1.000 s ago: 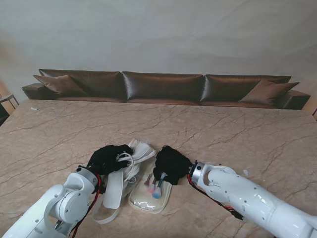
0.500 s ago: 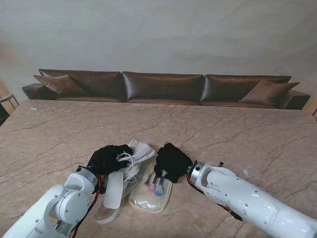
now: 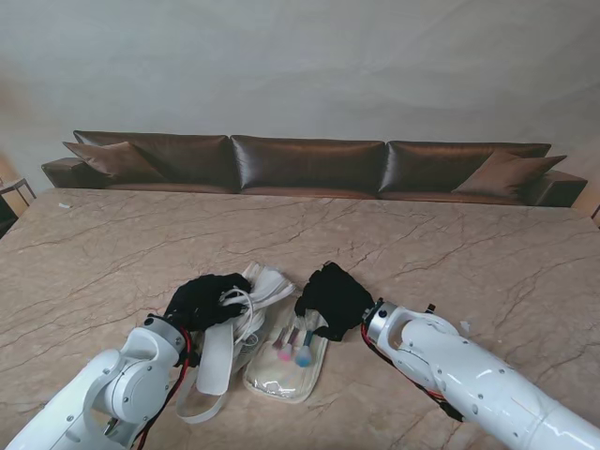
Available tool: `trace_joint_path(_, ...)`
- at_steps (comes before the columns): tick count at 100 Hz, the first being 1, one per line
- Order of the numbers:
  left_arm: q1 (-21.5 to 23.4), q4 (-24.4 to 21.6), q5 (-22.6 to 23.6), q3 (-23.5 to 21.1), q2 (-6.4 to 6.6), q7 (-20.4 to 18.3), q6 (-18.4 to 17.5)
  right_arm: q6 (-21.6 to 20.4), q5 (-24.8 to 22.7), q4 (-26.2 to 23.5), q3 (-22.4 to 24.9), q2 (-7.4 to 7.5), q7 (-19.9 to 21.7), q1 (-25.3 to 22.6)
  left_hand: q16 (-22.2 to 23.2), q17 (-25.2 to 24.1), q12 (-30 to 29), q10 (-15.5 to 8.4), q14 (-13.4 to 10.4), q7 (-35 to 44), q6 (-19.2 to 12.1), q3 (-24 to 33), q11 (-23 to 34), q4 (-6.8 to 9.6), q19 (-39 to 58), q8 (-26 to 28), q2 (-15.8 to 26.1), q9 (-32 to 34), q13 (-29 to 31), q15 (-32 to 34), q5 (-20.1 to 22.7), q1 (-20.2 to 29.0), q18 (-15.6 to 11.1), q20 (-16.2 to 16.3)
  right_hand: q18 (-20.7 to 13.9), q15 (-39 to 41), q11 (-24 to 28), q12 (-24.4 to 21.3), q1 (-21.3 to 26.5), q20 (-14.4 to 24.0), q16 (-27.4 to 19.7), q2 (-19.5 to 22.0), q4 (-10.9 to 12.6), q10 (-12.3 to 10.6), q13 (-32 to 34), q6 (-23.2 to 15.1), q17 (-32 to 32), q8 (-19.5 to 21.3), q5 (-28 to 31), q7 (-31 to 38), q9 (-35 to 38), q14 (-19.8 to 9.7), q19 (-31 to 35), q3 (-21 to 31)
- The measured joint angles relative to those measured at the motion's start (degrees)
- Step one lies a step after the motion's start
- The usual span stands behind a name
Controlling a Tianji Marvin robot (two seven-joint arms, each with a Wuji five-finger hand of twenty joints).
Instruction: Pack the cosmetics bag
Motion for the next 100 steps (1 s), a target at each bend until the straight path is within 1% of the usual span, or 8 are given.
trace_joint_path(27,0.1,-0.1,0.1,-0.1,-0.03,-0.1,0.2,1.1,-1.6,-3.1,5.1,0.28,2.9,-3.1,0.0,0.0,0.0,0.0,0.0,0.0,0.0,0.0,0.0,0.0,0.0,0.0,0.0,0.0,0.0,0.0,0.0,0.0,0.0,0.0,-0.1,-0.4,-1.0,-1.5,-1.1,0.0,-0.2,-0.9,0.0,0.2,-0.6,1.5,0.0,-1.9,-2.5,-0.9,-2.1,0.0,0.0,0.1)
trace_joint_path(43,0.0,-0.1,0.1,0.0,-0.03,-0.1,0.2,1.3,-2.1,-6.4,9.8,0.37,5.9,-6.0,0.0,0.7,0.0,0.0,0.0,0.0,0.0,0.0,0.0,0.0,0.0,0.0,0.0,0.0,0.0,0.0,0.0,0.0,0.0,0.0,1.0,-2.5,-1.0,-2.2,-1.1,0.0,-2.1,-0.7,0.0,0.5,-0.6,2.5,0.4,-3.1,-4.3,-0.7,-4.1,0.0,-1.1,0.0)
trace_joint_path(59,0.0,-0.2,0.0,0.1,-0.06,0.0,0.5,1.2,-2.0,-8.1,12.4,0.38,6.6,-8.1,-0.4,1.9,0.0,0.0,0.0,0.0,0.0,0.0,0.0,0.0,0.0,0.0,0.0,0.0,0.0,-0.1,0.0,0.0,-0.2,-0.9,1.7,-4.1,-1.0,-2.3,-1.1,0.0,-3.6,-0.6,0.0,0.7,-0.3,2.5,1.9,-3.1,-4.4,-0.7,-4.1,0.0,-1.4,-0.5)
trace_joint_path(64,0.0,-0.2,-0.1,0.2,-0.06,0.0,0.6,1.2,-2.1,-8.9,13.4,0.38,7.4,-8.9,-0.5,2.4,0.0,0.0,0.0,0.0,0.0,0.0,0.0,0.0,0.0,0.0,0.0,0.0,0.1,-0.1,0.0,0.0,-0.2,-1.4,2.4,-5.5,-1.0,-2.3,-1.1,-0.2,-4.7,-0.6,0.0,0.7,1.4,2.5,3.7,-3.5,-4.4,-0.7,-4.1,0.0,-1.9,-0.5)
trace_joint_path(71,0.0,-0.2,-0.3,0.2,-0.07,0.0,0.8,1.2,-2.2,-10.1,14.8,0.38,9.3,-9.9,-1.1,3.2,0.0,0.0,0.0,0.0,0.0,0.0,0.0,0.0,0.0,0.0,0.0,0.0,0.4,-0.2,0.0,0.0,-0.6,-3.6,3.1,-9.0,-1.0,-2.9,-1.1,-0.6,-7.2,-0.6,0.0,0.8,3.7,2.6,6.2,-3.5,-4.4,-0.7,-4.1,0.0,-2.7,-0.5)
trace_joint_path(80,0.0,-0.2,-0.6,0.3,-0.11,0.0,1.0,1.4,-1.7,-11.2,16.1,0.35,10.5,-11.0,-1.2,4.4,0.0,0.0,0.0,0.0,0.0,0.0,0.0,0.0,0.0,0.0,0.0,0.1,0.9,-0.6,0.0,0.0,-0.8,-4.2,4.2,-14.1,-1.0,-4.5,-1.1,-2.9,-11.9,0.0,0.0,1.4,10.8,2.9,13.3,-3.6,-4.2,-0.6,-3.7,0.8,-2.9,-1.1)
trace_joint_path(89,0.0,-0.1,-0.7,0.4,-0.16,0.2,1.1,1.7,0.1,-12.2,17.8,0.14,12.3,-12.1,-1.8,5.8,-0.1,0.0,0.0,0.1,0.0,0.0,0.0,0.0,0.0,-0.1,0.0,0.2,1.6,-0.9,0.0,0.0,-1.2,-4.9,5.0,-17.6,-1.9,-6.1,-1.1,-5.6,-14.8,0.3,0.0,2.2,16.2,3.5,18.2,-3.6,-2.8,-0.2,-1.7,1.3,-2.9,-1.1)
trace_joint_path(100,0.0,0.0,-1.0,0.4,-0.21,0.5,1.2,2.3,3.1,-13.3,19.3,-0.15,15.6,-13.1,-2.0,7.5,-0.1,0.0,0.0,0.5,0.0,0.0,0.0,0.0,0.5,-0.7,0.0,0.2,1.8,-0.9,0.0,0.0,-1.5,-5.7,5.2,-19.8,-2.4,-7.0,-1.0,-7.4,-16.5,0.9,0.0,2.8,19.6,3.7,21.0,-3.6,-2.7,0.2,0.4,2.7,-2.9,-1.1)
